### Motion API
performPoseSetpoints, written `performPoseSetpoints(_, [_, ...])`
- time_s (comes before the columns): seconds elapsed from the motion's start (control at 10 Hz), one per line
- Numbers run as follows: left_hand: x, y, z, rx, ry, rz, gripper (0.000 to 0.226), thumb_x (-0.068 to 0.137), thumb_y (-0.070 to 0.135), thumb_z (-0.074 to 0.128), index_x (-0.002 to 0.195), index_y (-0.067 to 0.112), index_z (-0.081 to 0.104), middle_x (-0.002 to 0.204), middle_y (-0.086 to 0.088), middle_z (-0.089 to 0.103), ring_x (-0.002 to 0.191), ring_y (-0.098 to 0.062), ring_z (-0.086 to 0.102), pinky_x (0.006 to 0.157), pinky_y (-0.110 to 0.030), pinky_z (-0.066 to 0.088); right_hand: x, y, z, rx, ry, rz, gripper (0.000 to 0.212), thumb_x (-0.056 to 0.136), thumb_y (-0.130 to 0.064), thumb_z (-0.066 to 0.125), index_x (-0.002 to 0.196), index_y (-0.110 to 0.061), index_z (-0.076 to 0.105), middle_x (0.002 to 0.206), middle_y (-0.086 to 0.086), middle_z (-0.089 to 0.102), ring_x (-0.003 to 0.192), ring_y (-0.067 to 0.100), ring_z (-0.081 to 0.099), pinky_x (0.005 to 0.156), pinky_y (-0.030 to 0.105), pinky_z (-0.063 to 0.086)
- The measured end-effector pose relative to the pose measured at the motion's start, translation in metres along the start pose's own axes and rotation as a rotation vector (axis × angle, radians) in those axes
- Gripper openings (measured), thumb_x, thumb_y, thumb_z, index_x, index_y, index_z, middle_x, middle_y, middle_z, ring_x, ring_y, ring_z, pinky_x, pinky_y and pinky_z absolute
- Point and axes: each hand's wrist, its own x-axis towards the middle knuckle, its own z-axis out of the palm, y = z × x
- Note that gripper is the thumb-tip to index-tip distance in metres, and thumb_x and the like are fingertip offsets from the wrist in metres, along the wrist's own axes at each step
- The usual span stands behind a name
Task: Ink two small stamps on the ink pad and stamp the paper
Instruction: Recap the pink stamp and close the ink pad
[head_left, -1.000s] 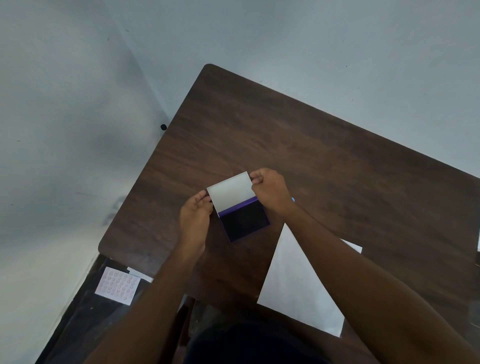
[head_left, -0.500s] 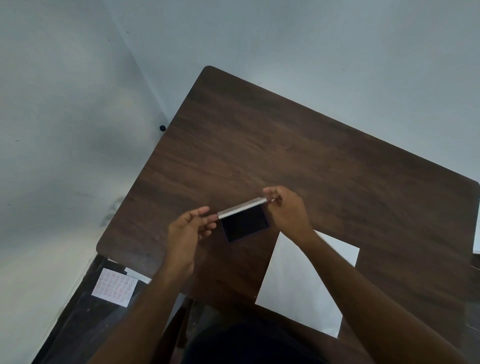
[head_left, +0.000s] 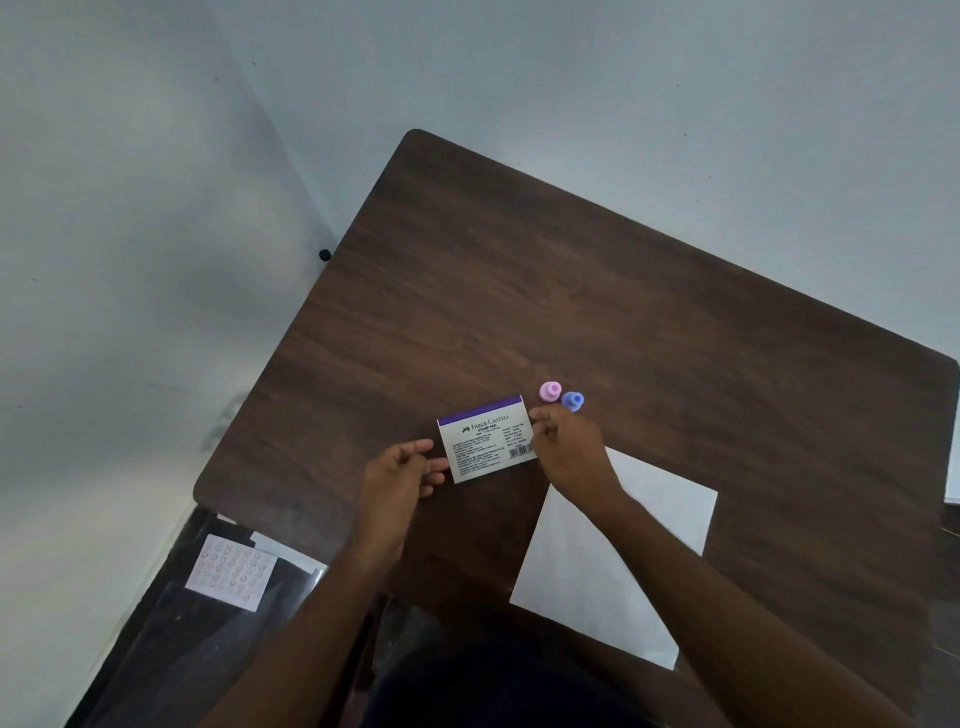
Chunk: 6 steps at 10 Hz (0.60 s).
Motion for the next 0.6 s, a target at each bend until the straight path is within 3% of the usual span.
performPoseSetpoints(0.2, [0.006, -0.004, -0.001, 0.030, 0.006, 0.013, 0.020, 0.094, 0.006, 0.051, 0.108, 0.015, 0.063, 0.090, -0.006, 0.076, 0.079, -0.014, 0.067, 0.072, -0.028, 0.052, 0.004, -0.005, -0.001, 0.040, -0.055, 0.047, 0.011, 0.088, -0.024, 0.064, 0.092, -0.022, 0.054, 0.109, 0.003, 0.070, 0.077, 0.006, 0.058, 0.064, 0.011, 0.045])
performPoseSetpoints(0.4, [0.010, -0.008, 0.000, 0.038, 0.034, 0.023, 0.022, 0.094, 0.005, 0.050, 0.103, 0.016, 0.066, 0.088, -0.006, 0.075, 0.077, -0.013, 0.067, 0.069, -0.024, 0.051, 0.003, -0.008, 0.002, 0.030, -0.052, 0.052, 0.009, 0.090, -0.024, 0.061, 0.095, -0.018, 0.057, 0.111, 0.003, 0.069, 0.082, 0.008, 0.060, 0.072, 0.020, 0.052])
performPoseSetpoints(0.6, [0.010, -0.003, 0.002, 0.153, 0.082, 0.203, 0.022, 0.097, 0.013, 0.049, 0.102, 0.020, 0.069, 0.090, 0.002, 0.074, 0.079, -0.007, 0.067, 0.069, -0.022, 0.050, 0.003, -0.012, -0.004, -0.048, -0.062, 0.054, 0.026, 0.098, -0.028, 0.045, 0.107, -0.009, 0.059, 0.111, 0.009, 0.066, 0.093, 0.016, 0.061, 0.083, 0.026, 0.051])
